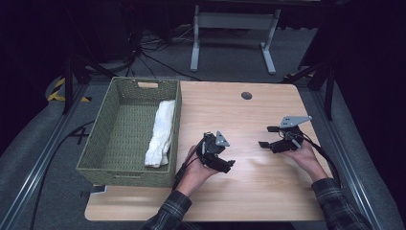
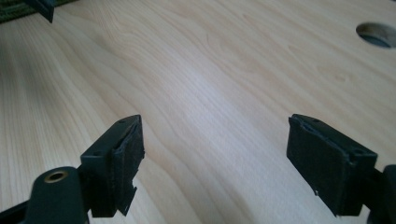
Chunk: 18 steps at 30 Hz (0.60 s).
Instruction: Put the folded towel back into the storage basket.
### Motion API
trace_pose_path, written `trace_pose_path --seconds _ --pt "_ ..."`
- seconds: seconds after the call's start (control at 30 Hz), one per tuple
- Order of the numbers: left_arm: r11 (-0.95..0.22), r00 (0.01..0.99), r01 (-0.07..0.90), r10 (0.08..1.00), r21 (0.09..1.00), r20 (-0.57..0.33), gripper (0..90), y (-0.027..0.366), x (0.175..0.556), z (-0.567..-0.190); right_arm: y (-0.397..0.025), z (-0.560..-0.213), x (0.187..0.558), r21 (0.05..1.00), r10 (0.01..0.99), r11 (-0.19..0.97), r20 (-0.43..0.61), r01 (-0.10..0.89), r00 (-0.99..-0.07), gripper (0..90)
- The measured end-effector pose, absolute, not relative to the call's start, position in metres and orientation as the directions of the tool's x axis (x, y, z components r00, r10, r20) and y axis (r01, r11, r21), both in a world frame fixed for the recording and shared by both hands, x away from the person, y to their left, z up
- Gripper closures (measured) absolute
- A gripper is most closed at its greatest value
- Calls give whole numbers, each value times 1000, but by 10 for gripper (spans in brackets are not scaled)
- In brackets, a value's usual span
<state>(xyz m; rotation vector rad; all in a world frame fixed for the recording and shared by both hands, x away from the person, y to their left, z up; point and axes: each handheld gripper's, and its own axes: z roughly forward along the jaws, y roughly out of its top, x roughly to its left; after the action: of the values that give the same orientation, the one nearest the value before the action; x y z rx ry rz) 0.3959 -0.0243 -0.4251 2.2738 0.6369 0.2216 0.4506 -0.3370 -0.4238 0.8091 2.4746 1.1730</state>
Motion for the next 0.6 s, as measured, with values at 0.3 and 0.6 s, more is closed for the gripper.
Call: trace_pose_path --seconds 0.3,0.6 --pt "-581 851 391 524 714 -40 168 -22 392 -441 -358 -450 429 760 640 503 -8 411 -768 192" --pt "-577 832 433 551 693 -62 153 -22 393 -461 -371 -459 416 762 659 503 -32 409 -752 183"
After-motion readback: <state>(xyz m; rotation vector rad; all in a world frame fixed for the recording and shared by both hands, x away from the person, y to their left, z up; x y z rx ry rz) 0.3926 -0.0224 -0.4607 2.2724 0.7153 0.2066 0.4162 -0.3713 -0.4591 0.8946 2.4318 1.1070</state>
